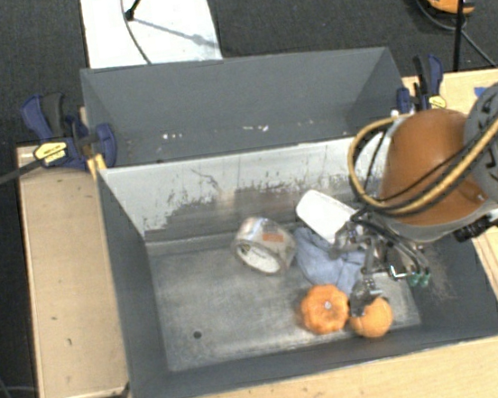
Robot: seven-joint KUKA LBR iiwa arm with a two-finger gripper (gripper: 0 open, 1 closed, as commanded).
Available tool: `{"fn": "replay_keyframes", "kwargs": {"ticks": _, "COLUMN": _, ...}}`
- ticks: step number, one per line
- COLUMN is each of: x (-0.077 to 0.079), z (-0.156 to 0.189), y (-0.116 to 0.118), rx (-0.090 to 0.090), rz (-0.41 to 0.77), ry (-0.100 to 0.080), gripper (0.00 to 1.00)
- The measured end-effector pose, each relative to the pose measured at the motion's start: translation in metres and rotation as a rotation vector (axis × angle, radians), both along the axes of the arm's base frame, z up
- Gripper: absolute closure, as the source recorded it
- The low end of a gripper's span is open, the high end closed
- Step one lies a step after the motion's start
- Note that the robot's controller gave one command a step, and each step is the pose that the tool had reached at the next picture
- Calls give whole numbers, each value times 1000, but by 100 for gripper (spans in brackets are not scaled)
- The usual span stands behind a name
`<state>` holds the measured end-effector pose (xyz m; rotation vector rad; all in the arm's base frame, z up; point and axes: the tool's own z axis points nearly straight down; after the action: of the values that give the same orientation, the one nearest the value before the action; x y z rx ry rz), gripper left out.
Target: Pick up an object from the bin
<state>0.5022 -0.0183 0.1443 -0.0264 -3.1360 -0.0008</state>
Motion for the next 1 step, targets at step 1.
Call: {"fn": "replay_keyframes", "kwargs": {"ticks": 1, "x": 2, "z": 4, "y": 0, "rx": 0, "rz": 1, "ry": -8, "gripper": 0}}
